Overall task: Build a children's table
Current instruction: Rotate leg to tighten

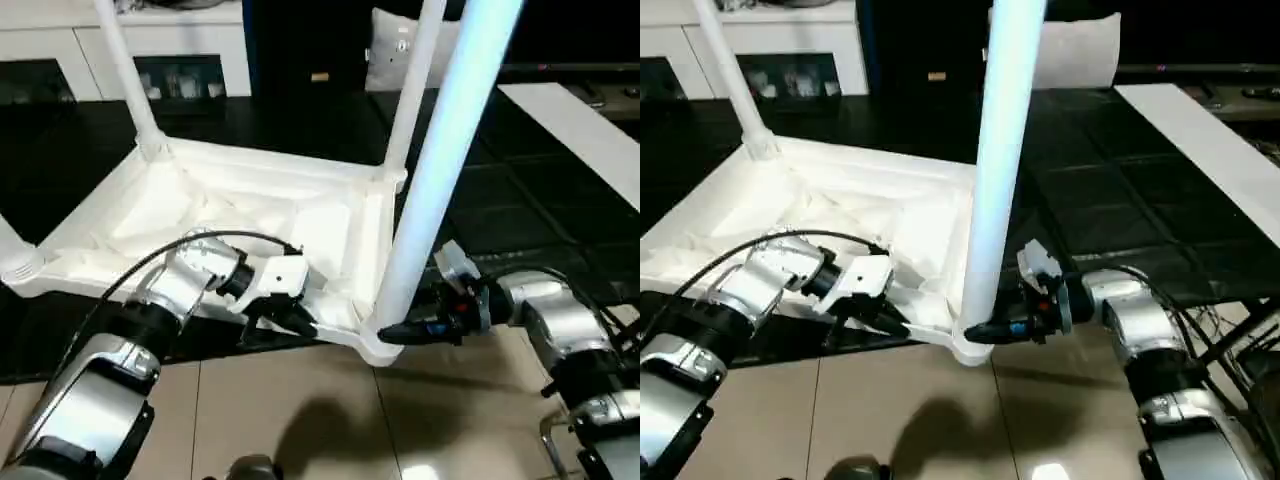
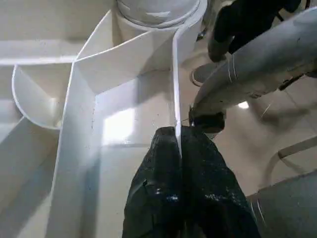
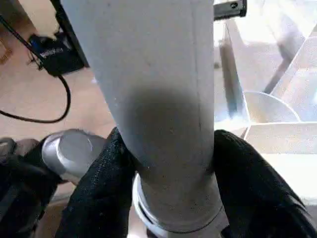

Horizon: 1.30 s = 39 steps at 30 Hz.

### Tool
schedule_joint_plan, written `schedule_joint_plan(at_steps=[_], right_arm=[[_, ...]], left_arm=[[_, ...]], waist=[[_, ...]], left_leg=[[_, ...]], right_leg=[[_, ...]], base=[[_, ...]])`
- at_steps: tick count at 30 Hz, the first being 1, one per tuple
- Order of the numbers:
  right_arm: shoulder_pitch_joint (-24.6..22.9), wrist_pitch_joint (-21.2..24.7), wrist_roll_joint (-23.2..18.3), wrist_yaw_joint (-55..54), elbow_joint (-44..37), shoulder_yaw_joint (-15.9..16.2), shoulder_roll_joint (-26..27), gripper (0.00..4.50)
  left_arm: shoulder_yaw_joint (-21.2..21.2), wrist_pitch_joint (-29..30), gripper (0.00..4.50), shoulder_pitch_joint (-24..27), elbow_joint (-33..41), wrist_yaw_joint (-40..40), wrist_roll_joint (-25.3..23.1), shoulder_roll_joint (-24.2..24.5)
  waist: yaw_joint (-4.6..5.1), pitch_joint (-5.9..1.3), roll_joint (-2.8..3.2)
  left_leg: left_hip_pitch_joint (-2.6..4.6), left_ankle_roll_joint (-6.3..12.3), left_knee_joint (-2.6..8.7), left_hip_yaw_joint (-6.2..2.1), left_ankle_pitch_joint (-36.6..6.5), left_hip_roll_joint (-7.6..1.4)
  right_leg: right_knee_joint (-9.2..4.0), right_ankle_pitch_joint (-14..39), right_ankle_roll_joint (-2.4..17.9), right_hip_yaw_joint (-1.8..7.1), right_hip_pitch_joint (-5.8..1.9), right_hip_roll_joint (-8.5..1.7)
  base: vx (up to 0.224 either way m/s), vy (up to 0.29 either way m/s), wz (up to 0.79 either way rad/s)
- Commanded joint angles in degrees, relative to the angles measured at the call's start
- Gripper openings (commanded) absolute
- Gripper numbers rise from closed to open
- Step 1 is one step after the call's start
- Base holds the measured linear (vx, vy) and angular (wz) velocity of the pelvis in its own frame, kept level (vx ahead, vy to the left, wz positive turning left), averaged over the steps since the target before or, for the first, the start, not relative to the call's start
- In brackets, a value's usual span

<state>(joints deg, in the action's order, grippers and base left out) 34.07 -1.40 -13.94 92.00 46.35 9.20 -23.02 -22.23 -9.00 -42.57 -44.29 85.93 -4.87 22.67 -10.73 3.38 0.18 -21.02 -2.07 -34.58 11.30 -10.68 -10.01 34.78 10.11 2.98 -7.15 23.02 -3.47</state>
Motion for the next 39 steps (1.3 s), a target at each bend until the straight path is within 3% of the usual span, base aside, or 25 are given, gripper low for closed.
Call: schedule_joint_plan(at_steps=[1, 7, 8, 10, 11, 12, 13, 14, 16, 19, 20, 21, 26, 27, 28, 34, 39], right_arm=[[0.9, -2.4, 1.9, -3.2, 7.5, -0.9, 1.0, 2.01], [0.9, -4.0, 3.4, -15.6, 11.2, -2.9, 2.8, 1.96], [1.3, -3.0, 4.1, -22.0, 10.9, -3.5, 3.6, 1.96], [3.0, 0.2, 4.3, -31.4, 9.8, -4.8, 6.0, 1.95], [3.0, 0.2, 4.3, -31.4, 9.8, -4.8, 6.0, 1.95], [4.1, 1.7, 4.4, -35.1, 9.6, -5.2, 7.3, 1.95], [5.0, 2.5, 4.5, -37.3, 9.7, -5.4, 8.2, 1.94], [6.2, 2.5, 4.6, -39.5, 10.9, -5.6, 9.2, 1.94], [7.8, 3.7, 4.5, -43.5, 12.1, -6.2, 10.8, 1.94], [9.9, 3.5, 4.5, -49.2, 14.6, -7.4, 12.8, 1.94], [10.3, 2.2, 4.6, -51.7, 14.8, -7.7, 13.6, 1.94], [10.3, 1.3, 4.7, -53.1, 14.7, -7.7, 14.0, 2.49], [8.6, 2.0, 4.7, -52.7, 10.9, -7.9, 14.3, 2.98], [8.5, 2.1, 4.7, -52.5, 10.6, -7.9, 14.2, 2.98], [7.9, 2.3, 4.6, -51.9, 9.5, -7.9, 14.0, 3.09], [1.7, 0.3, 3.1, -37.1, 2.3, -6.7, 6.8, 3.58], [-0.8, 3.1, 1.4, -27.6, -3.4, -6.0, 1.6, 4.00]], left_arm=[[0.0, 1.0, 0.00, -0.5, 1.7, 2.4, 1.8, -0.7], [2.0, 7.3, 0.00, -0.1, 3.4, -0.5, 2.8, -1.1], [2.6, 9.8, 0.00, 0.3, 4.8, -2.2, 3.0, -1.4], [4.2, 15.6, 0.00, 1.1, 7.4, -7.2, 3.1, -2.6], [4.2, 15.6, 0.00, 1.1, 7.4, -7.2, 3.1, -2.6], [4.9, 18.3, 0.00, 1.6, 8.9, -10.3, 3.0, -3.6], [5.4, 20.3, 0.00, 2.0, 10.0, -12.3, 3.0, -4.4], [5.7, 21.8, 0.00, 2.3, 11.0, -14.1, 2.9, -5.1], [6.0, 23.8, 0.00, 2.5, 12.2, -16.7, 2.6, -6.5], [6.5, 26.2, 0.00, 2.6, 13.1, -20.3, 2.3, -8.8], [6.7, 26.8, 0.00, 2.3, 13.0, -22.5, 2.2, -10.2], [6.9, 27.1, 0.00, 2.0, 12.5, -24.4, 2.0, -11.2], [7.1, 27.1, 0.00, 1.0, 11.0, -28.2, 0.9, -12.1], [7.1, 27.0, 0.00, 0.9, 10.9, -28.3, 0.8, -12.0], [7.1, 26.9, 0.00, 0.7, 10.7, -28.8, 0.4, -11.8], [5.5, 19.0, 0.00, 1.0, 8.8, -22.6, -1.1, -6.7], [4.3, 13.8, 0.00, 1.2, 7.8, -17.2, -0.9, -4.2]], waist=[[0.63, -4.18, 0.14], [2.67, -3.43, 0.08], [2.83, -3.40, 0.08], [3.94, -3.11, 0.25], [4.74, -3.23, 0.10], [4.92, -3.45, 0.06], [5.31, -3.54, -0.21], [5.54, -3.58, -0.04], [5.85, -3.79, -0.02], [6.20, -3.81, 0.09], [6.18, -3.83, 0.05], [6.21, -3.81, 0.25], [5.14, -4.40, 0.34], [4.55, -4.64, 0.14], [4.18, -4.73, 0.20], [2.94, -4.59, 0.34], [2.25, -4.52, 0.51]], left_leg=[[0.71, 3.34, 3.57, -2.19, -10.7, -4.27], [1.45, 1.86, 4.12, -2.58, -15.5, -4.22], [1.60, 1.60, 4.17, -2.61, -15.9, -4.27], [1.82, 0.22, 4.46, -2.98, -17.6, -4.37], [2.05, -0.07, 4.23, -3.10, -18.8, -3.89], [1.80, 0.68, 4.01, -2.87, -17.1, -3.53], [1.46, 0.51, 4.26, -2.98, -15.8, -3.89], [0.76, 1.14, 4.42, -3.12, -14.4, -3.84], [1.43, 1.43, 4.12, -2.85, -13.7, -3.81], [1.30, 2.15, 4.04, -2.56, -12.7, -3.79], [1.33, 2.40, 3.98, -2.49, -12.4, -3.69], [1.33, 2.42, 3.97, -2.42, -12.2, -3.82], [1.33, 3.48, 3.78, -2.12, -8.6, -4.03], [0.71, 4.49, 3.66, -2.13, -6.3, -3.99], [0.64, 5.17, 3.52, -2.08, -5.5, -3.96], [0.38, 6.53, 3.38, -2.00, -6.5, -4.06], [0.63, 5.39, 3.60, -2.20, -8.0, -4.34]], right_leg=[[-5.67, 22.6, 6.9, 3.81, -3.25, -7.10], [-6.57, 30.2, 5.5, 3.51, -3.19, -6.99], [-6.69, 31.1, 5.2, 3.52, -3.21, -7.10], [-6.74, 33.1, 5.0, 3.36, -3.14, -7.11], [-7.27, 34.9, 4.2, 2.99, -3.16, -7.12], [-7.52, 34.3, 3.8, 3.10, -3.51, -7.28], [-6.99, 32.2, 4.5, 3.25, -3.78, -7.22], [-6.83, 30.2, 4.6, 3.08, -4.11, -7.01], [-6.81, 27.2, 6.3, 3.48, -3.60, -7.13], [-6.35, 24.1, 7.7, 3.72, -3.43, -6.85], [-6.36, 23.0, 8.0, 3.77, -3.48, -6.81], [-6.28, 22.3, 8.2, 3.83, -3.35, -6.83], [-5.43, 14.7, 9.8, 4.22, -3.54, -6.65], [-4.50, 10.3, 10.7, 4.23, -3.84, -6.67], [-4.35, 9.2, 10.6, 4.17, -3.77, -6.62], [-4.72, 10.8, 8.6, 3.89, -3.58, -6.29], [-5.08, 14.5, 7.6, 3.82, -3.46, -6.36]], base=[[0.000, 0.000, 0.00], [0.000, 0.000, 0.00], [0.000, 0.000, 0.00], [0.000, 0.000, 0.00], [0.000, 0.000, 0.00], [0.000, 0.000, 0.00], [0.000, 0.000, 0.00], [0.000, 0.000, 0.00], [0.000, 0.000, 0.00], [0.000, 0.000, 0.00], [0.000, 0.000, 0.00], [0.000, 0.000, 0.00], [0.000, 0.000, 0.00], [0.000, 0.000, 0.00], [0.000, 0.000, 0.00], [0.000, 0.000, 0.00], [0.000, 0.000, 0.00]])
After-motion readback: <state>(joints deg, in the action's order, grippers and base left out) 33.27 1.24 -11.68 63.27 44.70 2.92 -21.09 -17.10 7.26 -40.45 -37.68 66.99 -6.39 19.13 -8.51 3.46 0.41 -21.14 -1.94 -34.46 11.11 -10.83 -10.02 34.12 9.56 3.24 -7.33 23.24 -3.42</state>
